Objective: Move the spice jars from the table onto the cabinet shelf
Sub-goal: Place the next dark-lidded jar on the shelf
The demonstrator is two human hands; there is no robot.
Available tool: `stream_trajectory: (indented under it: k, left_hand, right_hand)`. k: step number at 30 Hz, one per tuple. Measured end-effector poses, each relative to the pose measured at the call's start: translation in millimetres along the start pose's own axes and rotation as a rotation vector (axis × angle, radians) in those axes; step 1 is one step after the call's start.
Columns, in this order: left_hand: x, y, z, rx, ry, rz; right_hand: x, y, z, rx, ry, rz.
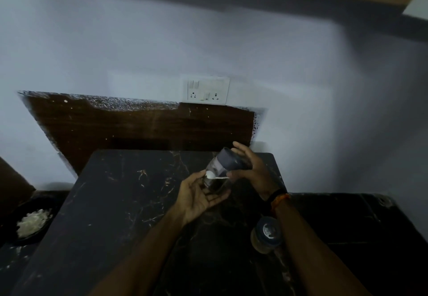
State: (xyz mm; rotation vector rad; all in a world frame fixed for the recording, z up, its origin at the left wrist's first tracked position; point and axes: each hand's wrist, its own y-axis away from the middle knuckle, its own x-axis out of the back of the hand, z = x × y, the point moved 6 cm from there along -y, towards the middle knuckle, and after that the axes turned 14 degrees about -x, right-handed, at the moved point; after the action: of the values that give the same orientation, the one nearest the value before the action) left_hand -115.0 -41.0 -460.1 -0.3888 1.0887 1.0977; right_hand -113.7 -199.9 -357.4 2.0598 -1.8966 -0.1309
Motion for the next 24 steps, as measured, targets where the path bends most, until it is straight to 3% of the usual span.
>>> stream_trajectory:
  k: [5,9,14,16,24]
  left_hand:
    - [-37,-3,19,-0.172,-0.078,-0.037]
    - [-67,-6,30,-0.306,-0.281,-0.058]
    - [-92,-4,45,-0.549,-0.691,0.028]
    - [-98,-4,50,-0.605,-0.722,-0.004]
    - [-130,-11,70,-0.530,-0.611,-0.167]
  right_hand:
    - [7,-7,-8,0.008,-0.156,0.093]
    - [5,-14,-16,-0.016,-0.315,0.114]
    - [6,-18,-36,0.009,-0.396,0.164]
    - [9,-17,-44,0.033,-0.418,0.171]
    - [22,-13,-78,0.153,-0.688,0.047]
